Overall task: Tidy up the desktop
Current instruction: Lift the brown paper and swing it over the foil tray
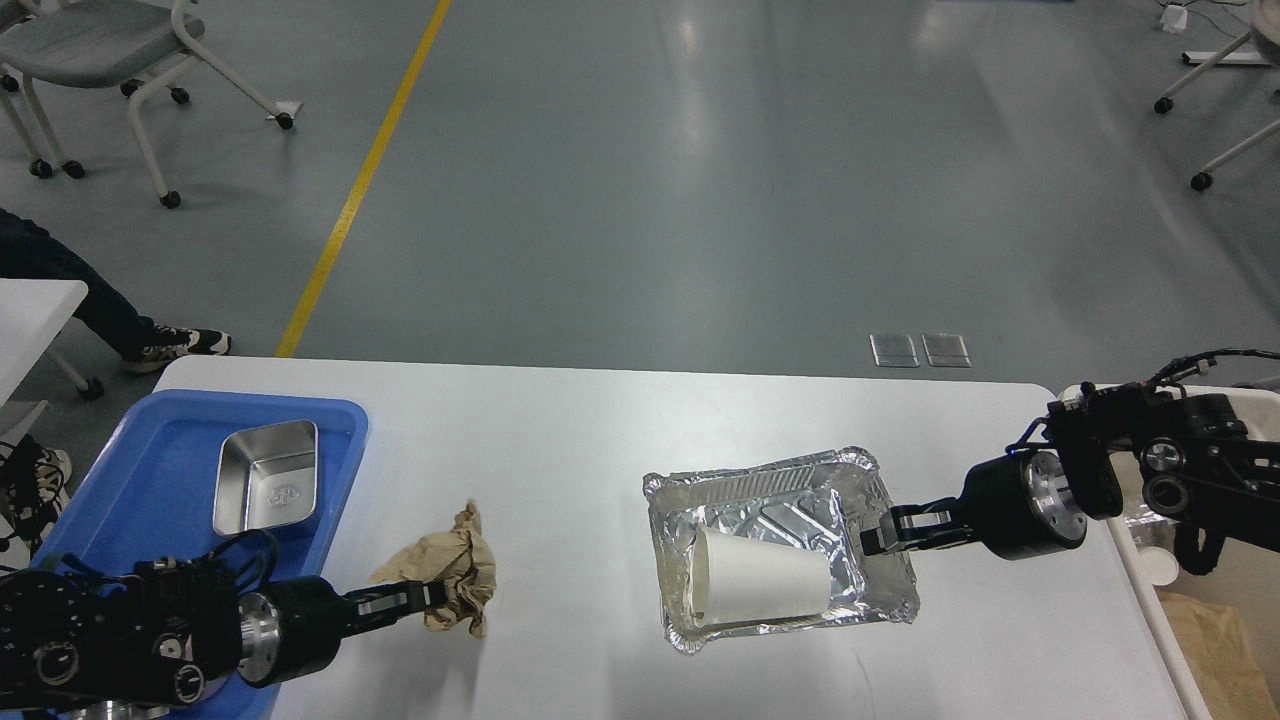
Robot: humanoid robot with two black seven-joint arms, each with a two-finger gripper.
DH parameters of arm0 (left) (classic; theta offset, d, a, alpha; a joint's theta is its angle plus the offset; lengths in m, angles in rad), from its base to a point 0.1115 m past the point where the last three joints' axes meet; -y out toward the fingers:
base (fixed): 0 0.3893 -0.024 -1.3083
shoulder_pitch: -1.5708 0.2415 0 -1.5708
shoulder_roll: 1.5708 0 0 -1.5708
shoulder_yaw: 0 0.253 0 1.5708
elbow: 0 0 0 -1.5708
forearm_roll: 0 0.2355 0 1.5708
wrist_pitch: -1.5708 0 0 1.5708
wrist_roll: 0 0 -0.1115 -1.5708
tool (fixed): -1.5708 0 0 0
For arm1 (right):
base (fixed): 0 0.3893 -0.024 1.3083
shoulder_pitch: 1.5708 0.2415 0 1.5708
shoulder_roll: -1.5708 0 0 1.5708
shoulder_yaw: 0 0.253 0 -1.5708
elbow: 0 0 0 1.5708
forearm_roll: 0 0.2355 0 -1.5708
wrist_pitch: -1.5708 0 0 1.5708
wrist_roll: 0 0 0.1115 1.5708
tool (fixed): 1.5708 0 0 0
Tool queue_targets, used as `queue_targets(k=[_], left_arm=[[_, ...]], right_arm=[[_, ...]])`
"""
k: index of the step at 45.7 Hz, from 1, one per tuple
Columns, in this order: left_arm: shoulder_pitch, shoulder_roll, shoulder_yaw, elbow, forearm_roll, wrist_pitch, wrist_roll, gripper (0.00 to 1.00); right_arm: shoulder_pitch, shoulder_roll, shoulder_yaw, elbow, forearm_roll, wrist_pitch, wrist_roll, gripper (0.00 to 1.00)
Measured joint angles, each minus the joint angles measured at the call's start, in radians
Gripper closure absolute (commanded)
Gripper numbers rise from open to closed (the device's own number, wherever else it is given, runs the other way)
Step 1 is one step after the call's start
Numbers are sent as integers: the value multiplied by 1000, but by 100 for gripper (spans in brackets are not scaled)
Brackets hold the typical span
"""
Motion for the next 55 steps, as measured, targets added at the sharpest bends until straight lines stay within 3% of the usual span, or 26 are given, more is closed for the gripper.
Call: queue_targets(k=[13, 28, 39, 55], left_arm=[[-143, 256, -4, -74, 41, -76, -9, 95], [-461, 367, -23, -96, 43, -284, 0, 94], [-559, 213, -139, -98, 27, -322, 9, 94], [-621, -174, -218, -74, -113, -298, 5, 94]], right_arm=[[0, 0, 0, 0, -2, 0, 0, 100], [0, -2, -1, 2, -4, 0, 0, 100], [3, 0, 0, 5, -4, 0, 0, 100], [2, 7, -2, 3, -3, 0, 0, 100]])
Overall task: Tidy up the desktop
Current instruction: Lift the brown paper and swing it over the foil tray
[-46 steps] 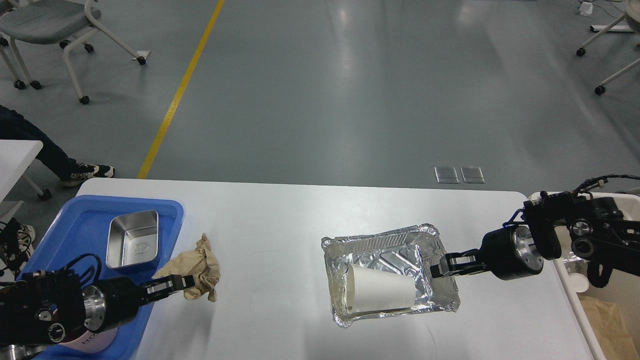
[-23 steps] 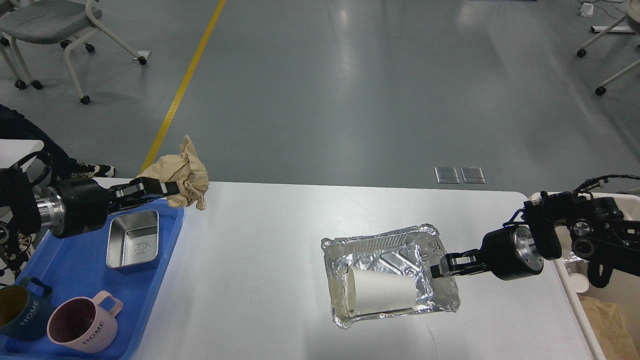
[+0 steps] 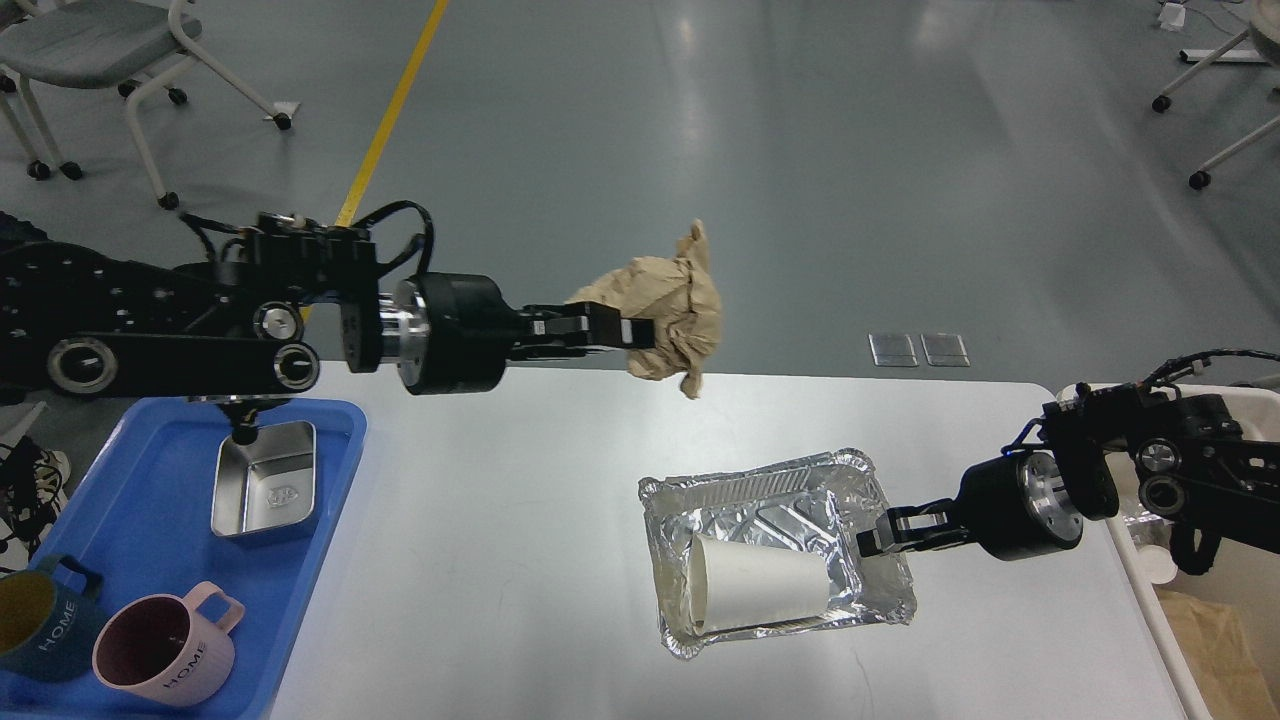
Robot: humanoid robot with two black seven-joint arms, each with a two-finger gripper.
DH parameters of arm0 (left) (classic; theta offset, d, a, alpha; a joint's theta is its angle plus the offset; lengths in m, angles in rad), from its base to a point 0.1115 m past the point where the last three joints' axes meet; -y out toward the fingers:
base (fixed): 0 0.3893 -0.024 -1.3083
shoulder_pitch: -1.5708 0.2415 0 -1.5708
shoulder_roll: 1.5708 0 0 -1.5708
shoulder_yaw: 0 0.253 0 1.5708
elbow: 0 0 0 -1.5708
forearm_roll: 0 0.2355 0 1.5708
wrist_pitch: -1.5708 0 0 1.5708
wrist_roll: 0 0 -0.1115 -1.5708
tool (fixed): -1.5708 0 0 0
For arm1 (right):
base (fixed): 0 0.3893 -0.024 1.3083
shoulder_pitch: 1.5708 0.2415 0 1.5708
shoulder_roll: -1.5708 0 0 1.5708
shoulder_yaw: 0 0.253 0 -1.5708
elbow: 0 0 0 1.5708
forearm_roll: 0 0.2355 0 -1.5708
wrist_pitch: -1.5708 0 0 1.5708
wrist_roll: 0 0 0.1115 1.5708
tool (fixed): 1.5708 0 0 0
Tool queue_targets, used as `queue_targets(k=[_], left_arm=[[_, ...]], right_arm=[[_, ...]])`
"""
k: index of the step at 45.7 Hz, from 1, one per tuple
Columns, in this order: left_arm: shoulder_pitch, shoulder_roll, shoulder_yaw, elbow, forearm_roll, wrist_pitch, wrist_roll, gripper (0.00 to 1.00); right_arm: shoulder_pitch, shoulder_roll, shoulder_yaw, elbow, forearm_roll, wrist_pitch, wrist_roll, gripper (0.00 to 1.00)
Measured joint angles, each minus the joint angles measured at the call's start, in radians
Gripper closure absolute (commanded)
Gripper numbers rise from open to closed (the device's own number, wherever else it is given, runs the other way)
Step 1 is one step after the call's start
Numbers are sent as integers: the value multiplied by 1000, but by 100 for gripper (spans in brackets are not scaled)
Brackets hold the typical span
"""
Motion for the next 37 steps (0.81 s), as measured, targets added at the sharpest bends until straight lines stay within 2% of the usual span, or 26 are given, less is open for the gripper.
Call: queue_targets(k=[10, 16, 30, 37], left_arm=[[-17, -195, -11, 12, -64, 29, -1, 93], [-21, -267, -1, 12, -78, 37, 0, 93], [-9, -290, 25, 13, -83, 49, 3, 93], [36, -295, 57, 47, -84, 69, 3, 93]], right_arm=[[-1, 1, -2, -1, 0, 0, 0, 100], [-2, -3, -2, -1, -1, 0, 0, 100], [-1, -9, 3, 0, -1, 0, 0, 100], [0, -9, 4, 0, -1, 0, 0, 100]])
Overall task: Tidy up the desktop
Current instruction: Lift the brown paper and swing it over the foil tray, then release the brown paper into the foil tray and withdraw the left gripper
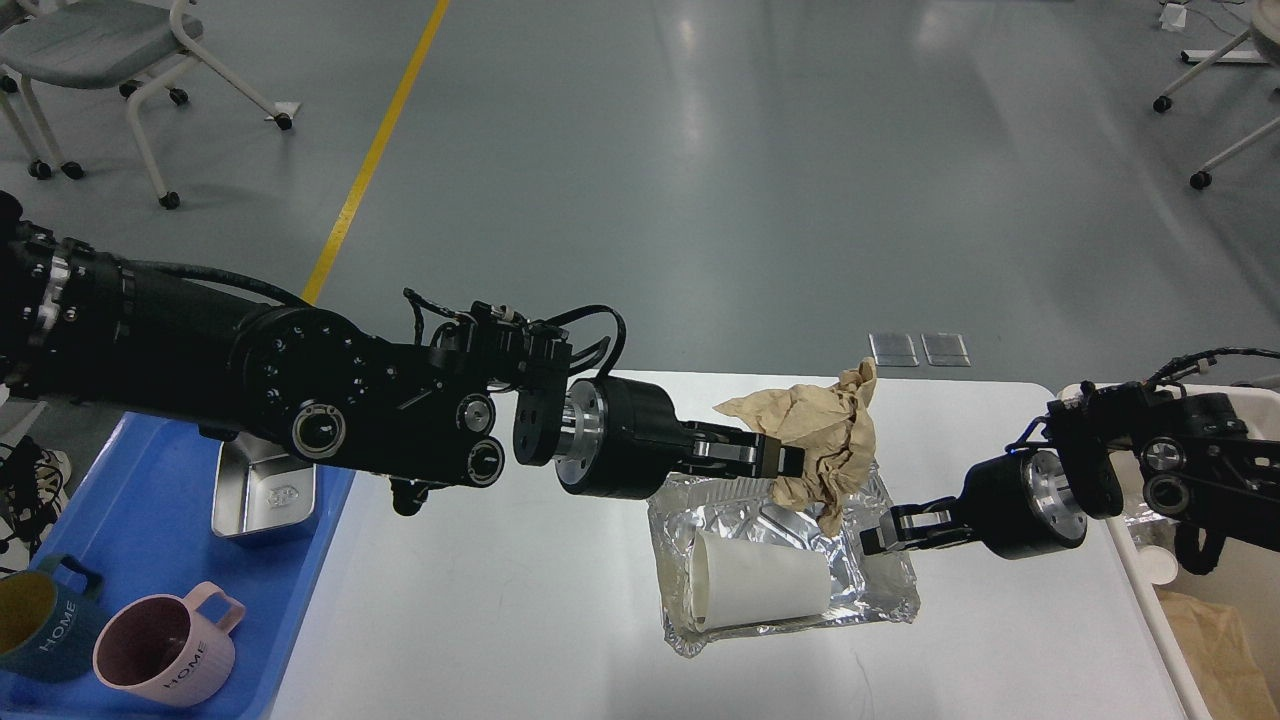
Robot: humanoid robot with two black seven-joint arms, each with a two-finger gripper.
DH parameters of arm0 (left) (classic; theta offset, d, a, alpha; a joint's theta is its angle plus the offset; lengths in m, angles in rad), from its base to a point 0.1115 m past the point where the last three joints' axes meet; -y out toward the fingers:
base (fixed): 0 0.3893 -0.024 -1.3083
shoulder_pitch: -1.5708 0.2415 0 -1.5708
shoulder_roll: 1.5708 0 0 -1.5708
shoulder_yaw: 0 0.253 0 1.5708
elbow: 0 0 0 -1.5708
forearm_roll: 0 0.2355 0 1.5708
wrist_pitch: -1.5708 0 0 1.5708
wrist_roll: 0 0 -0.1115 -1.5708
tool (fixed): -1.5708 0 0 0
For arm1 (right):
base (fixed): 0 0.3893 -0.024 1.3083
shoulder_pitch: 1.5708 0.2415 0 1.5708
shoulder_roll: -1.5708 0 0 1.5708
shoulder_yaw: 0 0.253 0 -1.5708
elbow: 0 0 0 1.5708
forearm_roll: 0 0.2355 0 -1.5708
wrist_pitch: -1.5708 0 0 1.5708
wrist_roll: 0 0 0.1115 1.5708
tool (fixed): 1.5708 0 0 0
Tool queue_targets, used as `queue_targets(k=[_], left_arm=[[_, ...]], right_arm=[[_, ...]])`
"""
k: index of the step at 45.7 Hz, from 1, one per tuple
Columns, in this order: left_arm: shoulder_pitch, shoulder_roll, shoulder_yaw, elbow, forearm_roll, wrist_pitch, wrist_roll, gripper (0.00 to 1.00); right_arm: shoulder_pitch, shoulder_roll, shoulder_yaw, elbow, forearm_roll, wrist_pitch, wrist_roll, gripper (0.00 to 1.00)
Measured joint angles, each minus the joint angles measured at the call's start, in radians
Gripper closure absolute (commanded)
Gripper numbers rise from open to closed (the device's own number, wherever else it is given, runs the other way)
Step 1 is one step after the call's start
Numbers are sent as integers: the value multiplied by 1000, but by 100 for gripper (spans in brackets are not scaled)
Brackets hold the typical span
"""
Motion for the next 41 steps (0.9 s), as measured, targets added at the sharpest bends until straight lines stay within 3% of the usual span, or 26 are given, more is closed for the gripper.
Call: queue_targets(k=[31, 35, 41], left_arm=[[107, -104, 42, 104, -1, 4, 0, 89], [115, -118, 47, 114, -1, 4, 1, 75], [127, -127, 50, 137, -2, 4, 4, 38]], right_arm=[[0, -2, 13, 2, 1, 0, 0, 100], [0, -2, 14, 2, 1, 0, 0, 100], [0, -3, 14, 2, 1, 0, 0, 100]])
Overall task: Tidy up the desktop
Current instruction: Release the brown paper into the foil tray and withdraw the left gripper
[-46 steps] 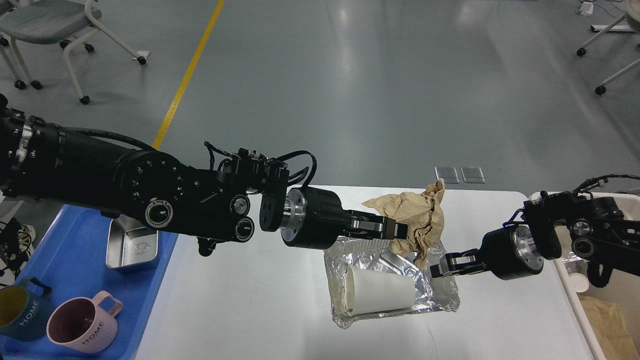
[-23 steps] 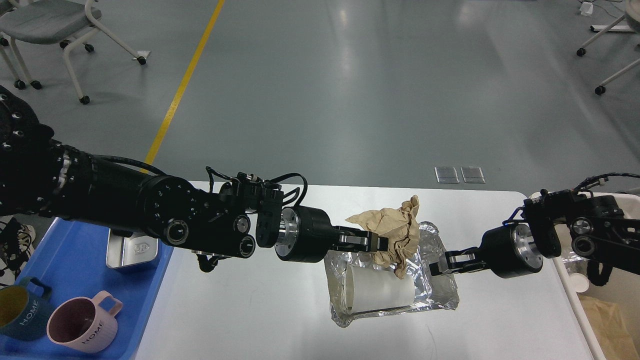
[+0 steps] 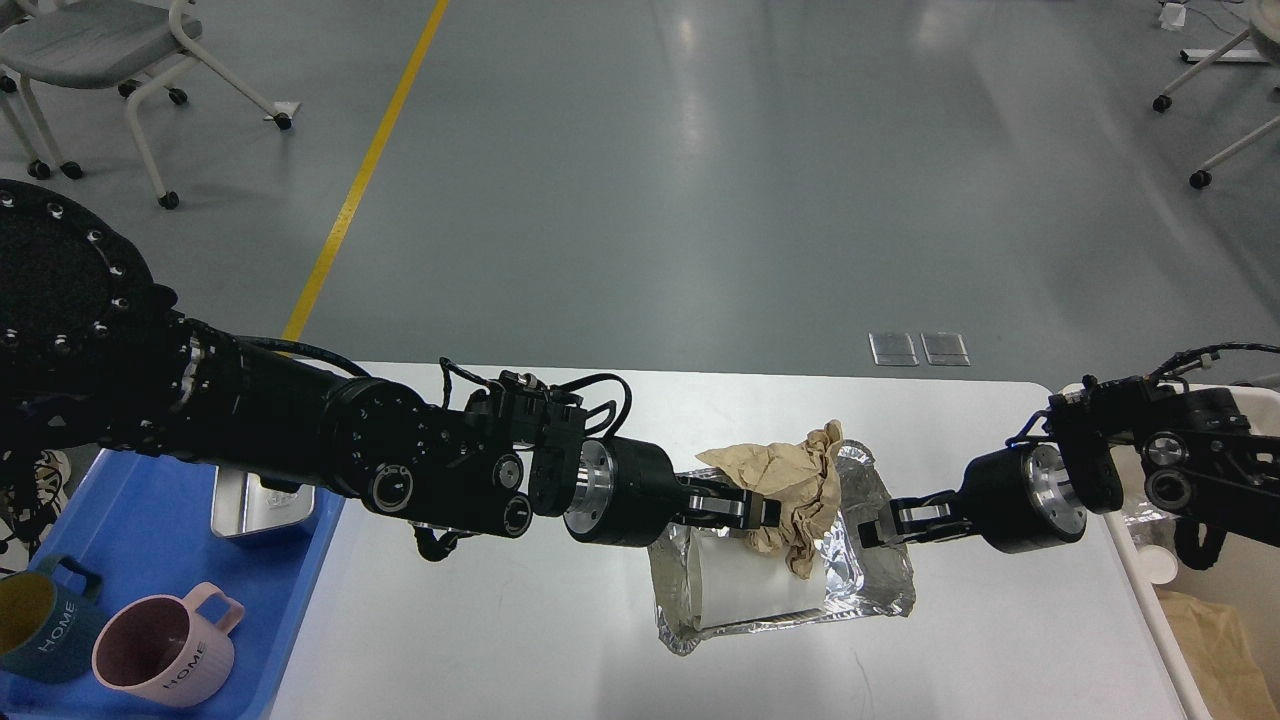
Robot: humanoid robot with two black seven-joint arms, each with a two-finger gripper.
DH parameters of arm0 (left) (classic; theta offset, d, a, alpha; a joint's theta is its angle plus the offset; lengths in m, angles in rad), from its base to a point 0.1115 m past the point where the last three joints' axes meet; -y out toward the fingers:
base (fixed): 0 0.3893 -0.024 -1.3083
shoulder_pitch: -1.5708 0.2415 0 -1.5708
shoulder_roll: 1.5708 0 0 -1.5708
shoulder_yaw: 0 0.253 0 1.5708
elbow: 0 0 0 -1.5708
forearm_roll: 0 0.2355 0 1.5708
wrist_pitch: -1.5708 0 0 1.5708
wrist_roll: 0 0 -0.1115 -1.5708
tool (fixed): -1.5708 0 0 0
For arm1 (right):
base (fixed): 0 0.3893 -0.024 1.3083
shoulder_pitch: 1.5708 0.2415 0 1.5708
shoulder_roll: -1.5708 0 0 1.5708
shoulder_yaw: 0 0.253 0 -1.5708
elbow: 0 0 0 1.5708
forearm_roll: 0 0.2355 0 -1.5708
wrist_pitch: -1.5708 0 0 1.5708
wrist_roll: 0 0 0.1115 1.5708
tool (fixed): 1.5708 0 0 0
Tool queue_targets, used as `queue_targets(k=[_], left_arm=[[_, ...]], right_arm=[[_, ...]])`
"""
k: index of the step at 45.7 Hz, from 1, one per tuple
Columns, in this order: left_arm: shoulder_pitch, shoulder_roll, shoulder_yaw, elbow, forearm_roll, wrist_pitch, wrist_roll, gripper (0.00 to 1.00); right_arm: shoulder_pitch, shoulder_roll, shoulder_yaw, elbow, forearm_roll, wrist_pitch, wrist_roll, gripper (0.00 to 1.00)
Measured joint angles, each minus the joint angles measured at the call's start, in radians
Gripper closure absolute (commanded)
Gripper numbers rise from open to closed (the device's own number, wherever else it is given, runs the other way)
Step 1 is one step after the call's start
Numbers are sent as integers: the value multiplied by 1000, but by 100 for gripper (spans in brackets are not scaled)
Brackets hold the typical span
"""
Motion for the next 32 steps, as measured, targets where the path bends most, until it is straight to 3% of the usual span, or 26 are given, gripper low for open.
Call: queue_targets(k=[3, 9, 32], left_arm=[[5, -8, 0, 11, 0, 0, 4, 27], [8, -16, -8, 19, -1, 1, 5, 16], [-4, 19, -29, -8, -7, -5, 1, 10]], right_arm=[[0, 0, 0, 0, 0, 0, 0, 100], [0, -1, 0, 0, 1, 0, 0, 100], [-6, -5, -8, -3, 1, 3, 0, 100]])
